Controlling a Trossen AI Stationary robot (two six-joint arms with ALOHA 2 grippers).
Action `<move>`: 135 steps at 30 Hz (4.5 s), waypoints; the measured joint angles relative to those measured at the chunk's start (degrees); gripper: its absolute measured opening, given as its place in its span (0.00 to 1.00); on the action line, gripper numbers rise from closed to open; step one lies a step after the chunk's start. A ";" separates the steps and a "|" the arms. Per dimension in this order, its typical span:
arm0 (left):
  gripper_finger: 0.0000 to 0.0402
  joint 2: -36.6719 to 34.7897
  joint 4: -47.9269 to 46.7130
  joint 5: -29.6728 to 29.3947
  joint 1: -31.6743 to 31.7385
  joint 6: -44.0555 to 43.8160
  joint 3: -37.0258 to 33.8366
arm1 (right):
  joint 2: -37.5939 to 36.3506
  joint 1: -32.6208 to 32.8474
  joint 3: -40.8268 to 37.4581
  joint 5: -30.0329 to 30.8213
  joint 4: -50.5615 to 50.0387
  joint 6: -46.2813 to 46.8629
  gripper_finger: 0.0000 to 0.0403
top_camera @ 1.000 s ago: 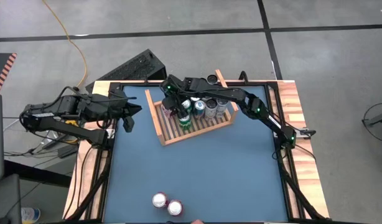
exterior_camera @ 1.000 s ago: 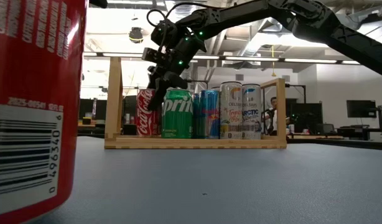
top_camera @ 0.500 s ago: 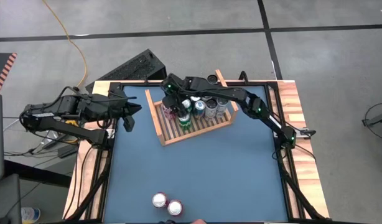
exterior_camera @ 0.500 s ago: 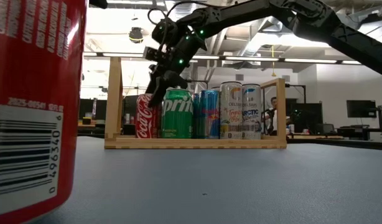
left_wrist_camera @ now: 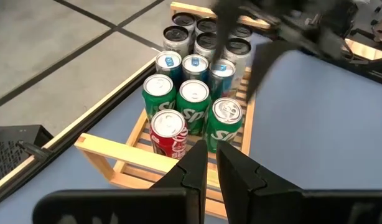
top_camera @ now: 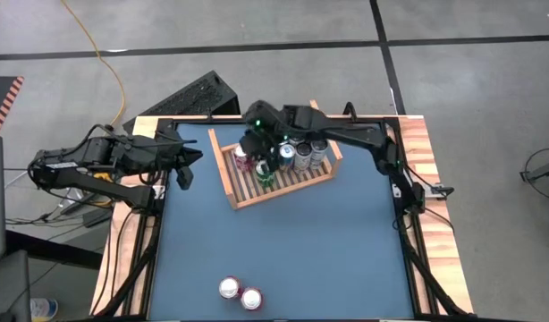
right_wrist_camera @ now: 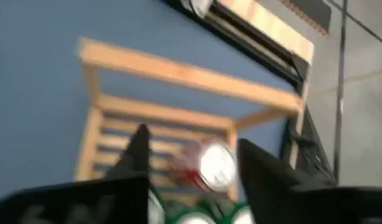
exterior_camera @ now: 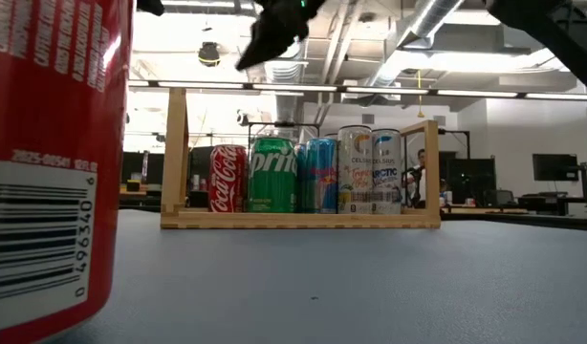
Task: Place canned beverage on shelf
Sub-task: Put the red-white soda can on the shelf
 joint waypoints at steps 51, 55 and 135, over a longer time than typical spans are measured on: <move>0.06 4.13 0.52 3.67 0.00 -2.65 0.00 | 7.59 4.09 -1.62 19.42 -9.26 -3.83 0.00; 0.06 4.15 0.35 4.07 0.00 -1.94 0.00 | 7.34 4.30 0.11 18.93 -9.36 -2.83 0.00; 0.00 50.40 5.29 17.68 25.68 28.17 9.33 | -29.02 4.66 -0.26 23.29 -27.36 16.57 0.00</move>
